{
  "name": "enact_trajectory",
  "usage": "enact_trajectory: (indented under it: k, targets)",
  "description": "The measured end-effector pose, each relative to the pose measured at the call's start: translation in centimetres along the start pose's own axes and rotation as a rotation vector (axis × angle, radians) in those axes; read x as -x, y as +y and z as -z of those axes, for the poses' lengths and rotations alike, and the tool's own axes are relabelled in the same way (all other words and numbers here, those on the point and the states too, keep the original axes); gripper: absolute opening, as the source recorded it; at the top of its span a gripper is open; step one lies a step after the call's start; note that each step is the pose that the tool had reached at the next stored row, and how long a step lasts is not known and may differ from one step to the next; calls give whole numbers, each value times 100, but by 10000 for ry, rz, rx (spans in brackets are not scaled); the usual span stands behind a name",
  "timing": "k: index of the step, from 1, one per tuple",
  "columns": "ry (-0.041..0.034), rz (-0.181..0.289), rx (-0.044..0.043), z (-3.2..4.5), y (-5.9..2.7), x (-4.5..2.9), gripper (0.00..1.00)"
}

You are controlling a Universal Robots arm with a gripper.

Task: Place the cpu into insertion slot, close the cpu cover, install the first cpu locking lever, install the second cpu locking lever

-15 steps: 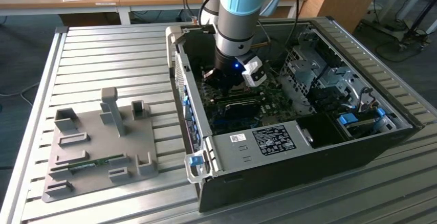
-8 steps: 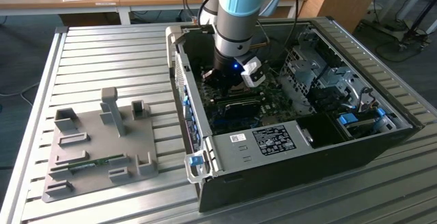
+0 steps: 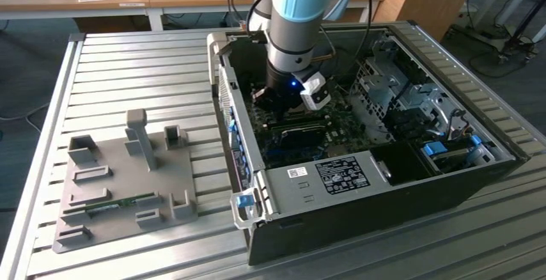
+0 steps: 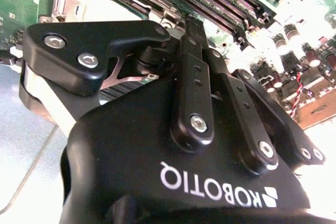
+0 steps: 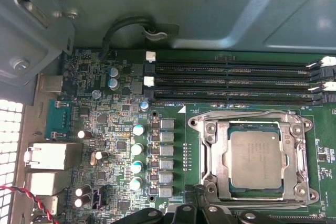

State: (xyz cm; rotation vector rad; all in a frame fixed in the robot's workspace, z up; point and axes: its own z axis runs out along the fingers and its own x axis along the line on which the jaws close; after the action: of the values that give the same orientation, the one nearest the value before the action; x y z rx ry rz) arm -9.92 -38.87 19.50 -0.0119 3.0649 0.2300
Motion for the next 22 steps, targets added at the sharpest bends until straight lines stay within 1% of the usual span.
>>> enact_trajectory:
  k: [13, 17, 22]
  targets:
    - [-1, 0, 1, 0, -5, -2, 11]
    - [-1, 0, 4, 36, 1, 1, 11]
    - [4, -1, 2, 120, 14, 6, 11]
